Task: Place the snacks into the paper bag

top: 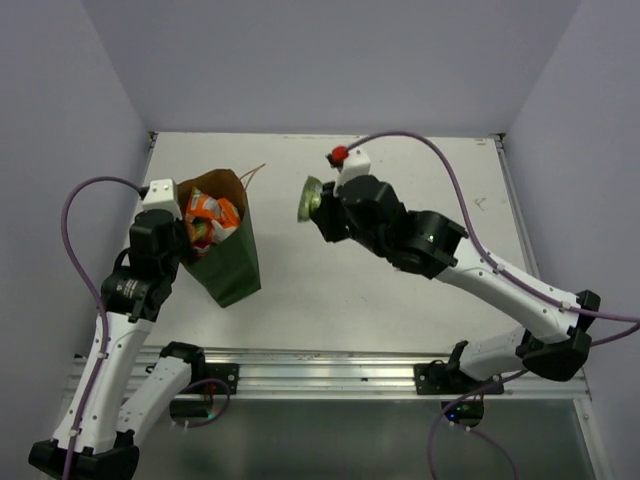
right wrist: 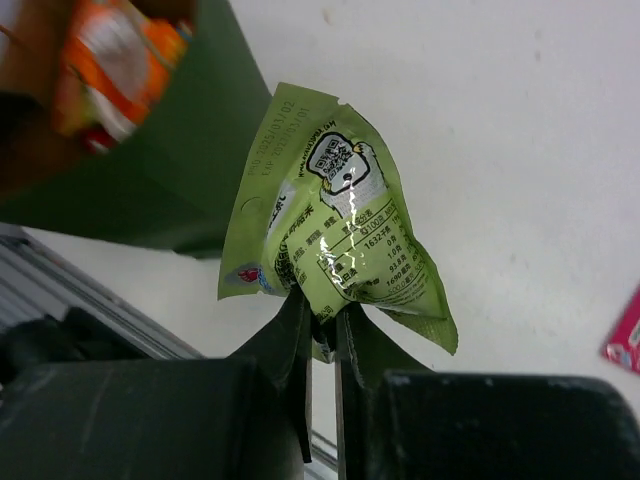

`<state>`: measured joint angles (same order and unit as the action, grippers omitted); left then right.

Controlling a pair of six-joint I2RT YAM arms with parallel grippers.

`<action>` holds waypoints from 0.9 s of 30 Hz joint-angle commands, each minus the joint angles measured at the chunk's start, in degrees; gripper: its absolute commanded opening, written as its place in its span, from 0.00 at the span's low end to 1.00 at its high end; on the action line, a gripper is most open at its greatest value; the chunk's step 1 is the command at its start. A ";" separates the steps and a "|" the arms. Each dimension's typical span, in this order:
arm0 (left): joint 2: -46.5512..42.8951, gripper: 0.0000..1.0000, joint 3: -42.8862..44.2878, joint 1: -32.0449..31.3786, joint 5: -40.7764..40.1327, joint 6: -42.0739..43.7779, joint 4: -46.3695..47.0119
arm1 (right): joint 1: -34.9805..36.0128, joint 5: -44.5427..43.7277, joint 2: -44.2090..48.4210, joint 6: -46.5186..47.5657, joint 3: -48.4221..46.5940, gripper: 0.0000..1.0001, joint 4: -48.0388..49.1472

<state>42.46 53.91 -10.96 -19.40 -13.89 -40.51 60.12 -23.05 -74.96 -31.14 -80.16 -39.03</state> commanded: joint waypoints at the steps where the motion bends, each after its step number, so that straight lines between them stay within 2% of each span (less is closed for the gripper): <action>1: -1.15 0.00 2.08 -0.38 0.85 0.53 -0.18 | 0.35 1.50 -8.76 11.70 -16.98 0.00 3.50; 3: -1.15 0.00 1.99 -0.29 0.94 0.35 -0.27 | 0.26 7.39 -14.14 13.81 -23.17 0.00 7.11; 4: -1.24 0.00 1.99 -0.29 0.94 0.27 -0.36 | 0.26 9.49 -19.82 14.17 -28.94 0.00 7.90; 6: -1.24 0.00 2.25 -0.29 0.85 0.18 -0.53 | 0.26 14.85 -25.30 14.70 -38.52 0.00 7.74; 7: -1.24 0.00 2.51 -0.29 0.77 0.09 -0.62 | 0.26 16.35 -30.89 14.61 -41.45 0.00 7.21; 10: -1.59 0.00 2.69 -0.29 0.06 -0.08 -1.15 | 0.26 22.33 -37.26 13.56 -49.88 0.00 6.24; 14: -2.38 0.00 2.34 -0.29 -0.46 -0.61 -1.94 | 0.53 27.53 -44.73 12.24 -55.71 0.00 5.37; 17: -2.73 0.00 2.16 -0.29 -0.55 -0.79 -2.03 | 0.53 28.06 -45.63 12.85 -56.69 0.00 3.61; 21: -2.47 0.00 1.90 -0.29 -0.38 -0.88 -1.59 | 0.53 27.53 -41.26 13.47 -51.43 0.61 4.39; 27: -1.41 0.00 1.11 -0.29 0.50 -0.96 -0.36 | 0.53 22.01 -33.69 14.87 -52.02 0.76 3.43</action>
<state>40.80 53.91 -10.96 -19.70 -14.26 -42.72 60.42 1.91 -117.58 -17.87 -130.34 -36.47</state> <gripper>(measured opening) 0.008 0.744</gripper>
